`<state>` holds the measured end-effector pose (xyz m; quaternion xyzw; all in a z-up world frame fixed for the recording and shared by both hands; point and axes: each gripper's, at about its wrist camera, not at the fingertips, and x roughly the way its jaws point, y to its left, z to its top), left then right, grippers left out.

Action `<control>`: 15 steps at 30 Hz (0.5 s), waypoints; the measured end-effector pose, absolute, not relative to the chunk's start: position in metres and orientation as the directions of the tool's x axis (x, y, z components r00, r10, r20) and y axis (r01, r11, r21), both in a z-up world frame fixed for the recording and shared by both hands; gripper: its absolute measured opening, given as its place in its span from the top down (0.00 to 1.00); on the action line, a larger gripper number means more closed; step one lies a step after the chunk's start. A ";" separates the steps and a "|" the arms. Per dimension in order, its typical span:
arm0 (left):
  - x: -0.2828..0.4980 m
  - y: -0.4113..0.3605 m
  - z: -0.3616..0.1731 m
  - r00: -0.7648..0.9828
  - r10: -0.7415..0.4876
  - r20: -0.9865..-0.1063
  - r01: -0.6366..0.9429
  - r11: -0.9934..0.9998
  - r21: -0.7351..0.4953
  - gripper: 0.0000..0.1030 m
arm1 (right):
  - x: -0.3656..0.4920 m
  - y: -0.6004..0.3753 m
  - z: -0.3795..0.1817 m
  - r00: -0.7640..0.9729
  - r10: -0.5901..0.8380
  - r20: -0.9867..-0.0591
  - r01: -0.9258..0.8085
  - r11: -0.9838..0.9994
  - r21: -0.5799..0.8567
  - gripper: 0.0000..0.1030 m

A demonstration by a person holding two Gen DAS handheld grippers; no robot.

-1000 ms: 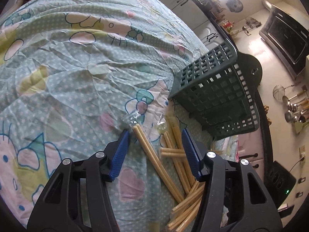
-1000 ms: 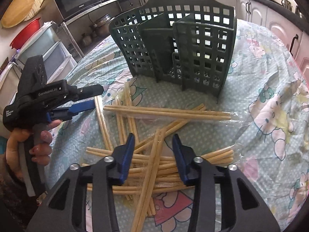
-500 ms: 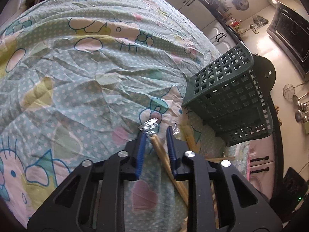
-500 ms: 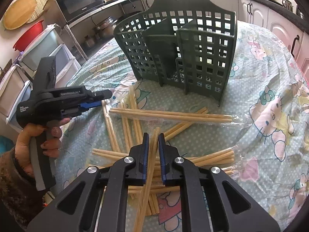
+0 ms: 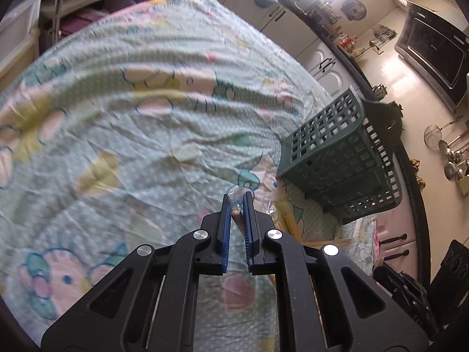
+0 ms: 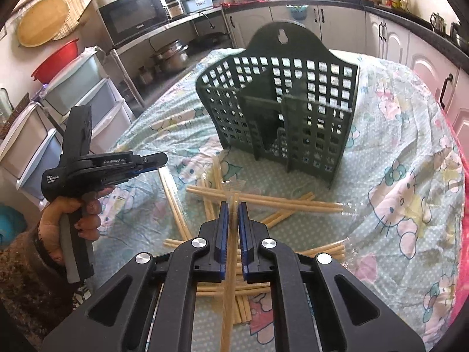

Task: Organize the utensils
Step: 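Lift the held chopstick with the left tool toward the green basket while the right tool carries its chopstick there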

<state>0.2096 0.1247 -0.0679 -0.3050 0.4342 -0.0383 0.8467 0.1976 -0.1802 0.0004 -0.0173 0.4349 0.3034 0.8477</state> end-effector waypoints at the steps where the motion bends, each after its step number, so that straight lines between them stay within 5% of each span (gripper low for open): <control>1: 0.208 0.127 -0.063 0.627 -0.325 -0.708 -0.195 0.815 -0.546 0.95 | 0.197 -0.180 0.004 0.441 0.503 -0.743 -0.533 0.813 0.234 0.94; 15: 0.174 0.114 0.048 0.782 -0.322 -0.533 0.012 0.863 -0.504 0.97 | 0.183 -0.173 0.058 0.518 0.560 -0.647 -0.575 0.788 0.221 0.94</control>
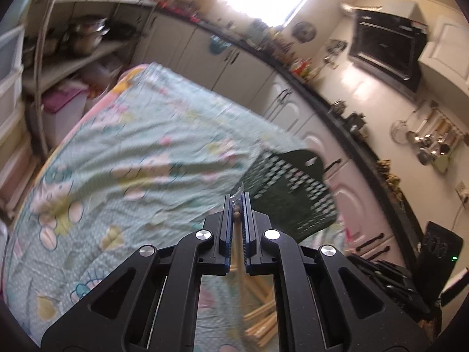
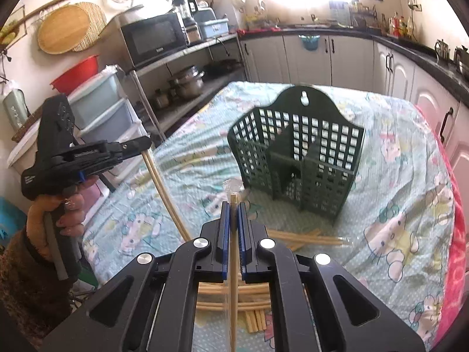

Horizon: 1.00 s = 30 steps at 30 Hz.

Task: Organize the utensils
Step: 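Lift the held chopstick with the left tool toward the green basket while the right tool carries its chopstick there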

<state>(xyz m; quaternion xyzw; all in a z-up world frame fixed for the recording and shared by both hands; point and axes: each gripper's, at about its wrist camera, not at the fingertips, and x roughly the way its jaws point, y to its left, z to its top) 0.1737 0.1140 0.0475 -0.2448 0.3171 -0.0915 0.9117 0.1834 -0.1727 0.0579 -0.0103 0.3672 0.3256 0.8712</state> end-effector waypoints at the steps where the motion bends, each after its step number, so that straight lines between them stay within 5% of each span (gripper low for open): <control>1: 0.173 0.111 0.054 0.788 -0.327 -0.522 0.025 0.863 -0.504 0.97 | 0.183 -0.174 0.062 0.530 0.564 -0.633 -0.576 0.788 0.220 0.94; 30: 0.205 0.039 0.197 0.906 -0.302 -0.297 0.210 0.929 -0.305 0.97 | 0.212 -0.236 0.193 0.853 0.480 -0.206 -0.470 0.877 0.101 0.95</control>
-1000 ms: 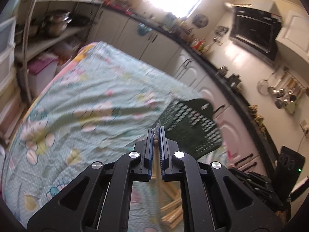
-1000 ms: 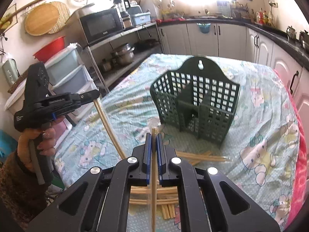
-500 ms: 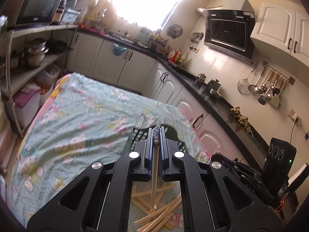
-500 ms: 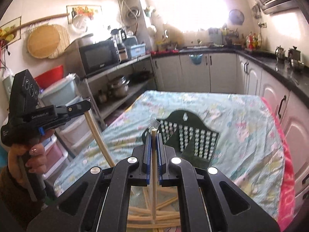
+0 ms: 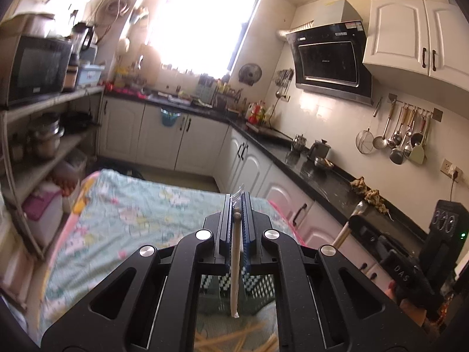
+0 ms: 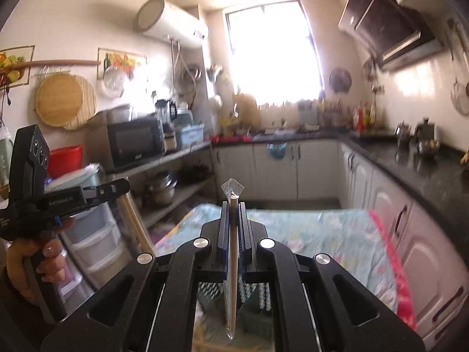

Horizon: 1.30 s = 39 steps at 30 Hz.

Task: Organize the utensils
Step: 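Lift the held chopstick with the left tool toward the green basket while the right tool carries its chopstick there, then lower the chopstick into the basket and open the left tool while the right tool releases its chopstick inside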

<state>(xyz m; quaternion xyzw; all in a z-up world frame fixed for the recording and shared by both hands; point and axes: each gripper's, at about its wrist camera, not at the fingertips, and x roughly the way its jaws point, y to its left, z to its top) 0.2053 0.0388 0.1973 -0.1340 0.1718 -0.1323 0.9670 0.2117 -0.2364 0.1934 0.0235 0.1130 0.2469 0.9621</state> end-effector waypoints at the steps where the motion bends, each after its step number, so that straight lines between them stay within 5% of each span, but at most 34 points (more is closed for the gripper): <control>1: 0.207 0.037 0.200 0.911 -0.294 -0.291 0.207 0.933 -0.294 0.97 | 0.214 -0.239 0.197 0.861 0.472 -0.189 -0.462 0.882 0.094 0.94; 15: 0.254 0.020 0.205 0.943 -0.197 -0.269 0.144 0.968 -0.205 0.97 | 0.236 -0.243 0.191 0.897 0.431 -0.099 -0.431 0.902 0.025 0.94; 39: 0.278 0.018 0.128 0.908 -0.189 -0.373 0.116 0.971 -0.210 0.97 | 0.263 -0.233 0.128 0.897 0.394 -0.200 -0.390 0.919 0.060 0.94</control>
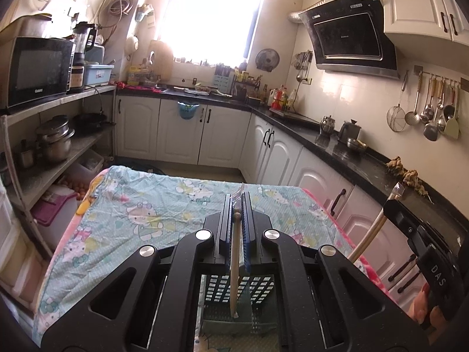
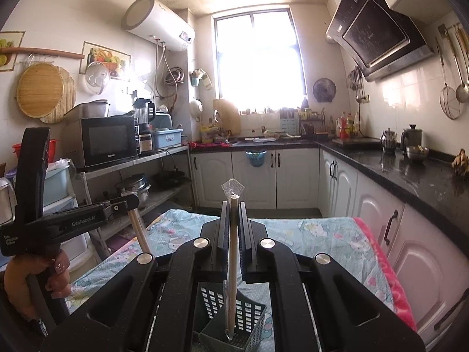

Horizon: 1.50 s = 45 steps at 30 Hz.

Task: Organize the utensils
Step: 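Lower the chopstick into the basket and open the left tool while the right tool releases its chopstick inside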

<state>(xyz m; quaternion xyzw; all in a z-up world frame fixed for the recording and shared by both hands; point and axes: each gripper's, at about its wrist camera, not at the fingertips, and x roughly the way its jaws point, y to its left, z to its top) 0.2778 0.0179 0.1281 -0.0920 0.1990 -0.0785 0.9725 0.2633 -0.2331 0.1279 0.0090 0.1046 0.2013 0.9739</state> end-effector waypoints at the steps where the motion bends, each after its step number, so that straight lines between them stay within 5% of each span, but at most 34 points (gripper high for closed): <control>1: 0.278 0.018 0.126 0.907 -0.190 -0.375 0.115 0.971 -0.212 0.97 | 0.263 -0.232 0.126 0.898 0.392 -0.203 -0.388 0.920 0.058 0.94; 11: 0.277 0.021 0.114 0.900 -0.190 -0.393 0.111 0.970 -0.215 0.92 | 0.268 -0.229 0.113 0.896 0.370 -0.247 -0.366 0.928 0.066 0.79; 34: 0.228 0.040 0.117 0.906 -0.223 -0.360 0.120 0.951 -0.286 0.19 | 0.239 -0.246 0.113 0.898 0.350 -0.267 -0.342 0.937 0.075 0.45; 45: 0.202 0.049 0.114 0.909 -0.223 -0.352 0.115 0.946 -0.302 0.12 | 0.211 -0.245 0.108 0.890 0.356 -0.284 -0.352 0.934 0.067 0.38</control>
